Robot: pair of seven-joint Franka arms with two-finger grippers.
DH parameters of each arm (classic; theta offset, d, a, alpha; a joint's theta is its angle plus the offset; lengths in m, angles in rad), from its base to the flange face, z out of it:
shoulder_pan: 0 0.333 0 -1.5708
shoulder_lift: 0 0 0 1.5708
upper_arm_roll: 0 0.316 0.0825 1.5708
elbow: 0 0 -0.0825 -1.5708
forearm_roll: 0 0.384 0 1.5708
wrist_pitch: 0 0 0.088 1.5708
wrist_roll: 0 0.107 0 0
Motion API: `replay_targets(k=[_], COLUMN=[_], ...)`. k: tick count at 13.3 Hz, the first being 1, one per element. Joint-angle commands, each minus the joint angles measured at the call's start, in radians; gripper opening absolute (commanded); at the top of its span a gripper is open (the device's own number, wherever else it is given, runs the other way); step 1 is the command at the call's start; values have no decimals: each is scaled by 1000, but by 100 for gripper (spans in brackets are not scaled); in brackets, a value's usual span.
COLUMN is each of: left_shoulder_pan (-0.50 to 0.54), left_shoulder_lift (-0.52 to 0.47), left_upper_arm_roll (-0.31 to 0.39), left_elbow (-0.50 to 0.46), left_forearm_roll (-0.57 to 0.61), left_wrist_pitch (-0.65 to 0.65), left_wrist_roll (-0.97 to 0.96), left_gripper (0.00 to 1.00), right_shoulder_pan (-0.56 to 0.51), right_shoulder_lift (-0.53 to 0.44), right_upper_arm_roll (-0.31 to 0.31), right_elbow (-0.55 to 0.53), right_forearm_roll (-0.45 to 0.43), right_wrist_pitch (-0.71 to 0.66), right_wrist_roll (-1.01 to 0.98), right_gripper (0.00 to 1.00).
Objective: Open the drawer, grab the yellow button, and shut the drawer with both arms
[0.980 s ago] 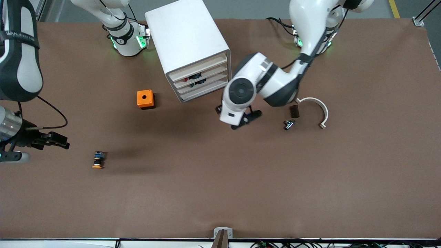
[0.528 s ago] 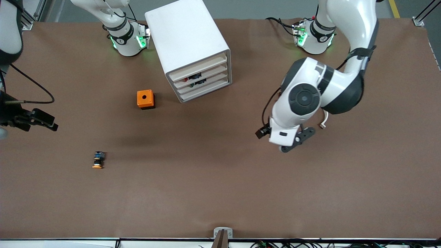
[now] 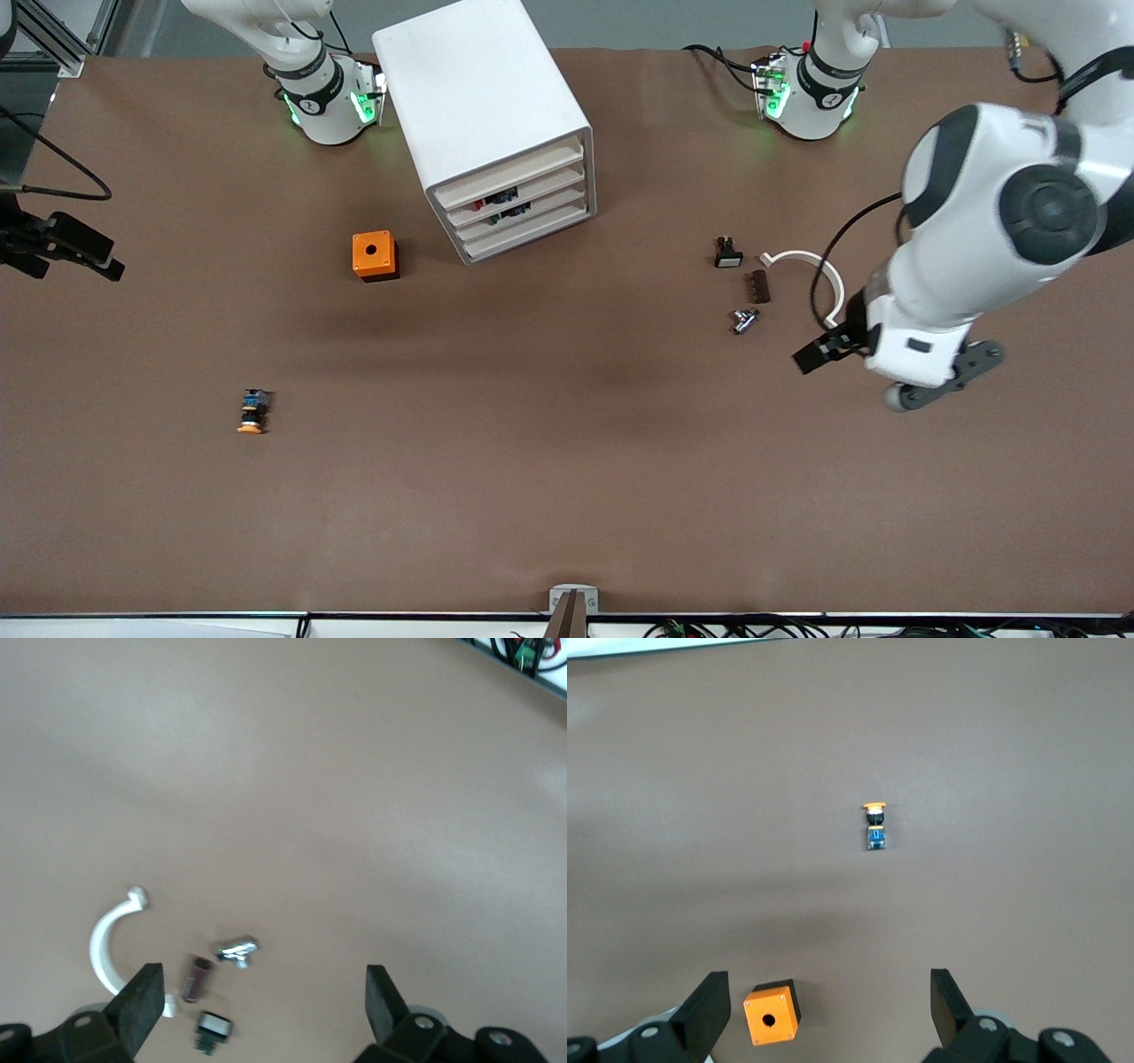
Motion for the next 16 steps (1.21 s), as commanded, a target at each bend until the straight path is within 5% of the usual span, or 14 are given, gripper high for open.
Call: replay_targets(k=[1,4,10,16], left_shoulder_pan=[72,138,184,178], left_shoulder_lift=[-93,-196,-449,-473], left_upper_arm_roll=[-9,-8,34,23], left_elbow=[-27,-64,-311,-305], left_forearm_roll=[23,16,-15,-12], left_wrist_pitch=[-72,-141,-148,-192], left_wrist_roll=[166,367,513,552], left_gripper=[100,100,100,100], right_shoulder_pan=[5,9,-9,-43], right_shoulder_lift=[-29,-29,-69,-105], right_upper_arm_roll=[-1,-1,13,53], right_elbow=[-24,-40,-92,-154], right_forearm_roll=[-18,-37,-47,-50], right_wrist_pitch=[-29,-48,-22,39], right_wrist_roll=[19,22,24,21], right_gripper=[100,100,100,100])
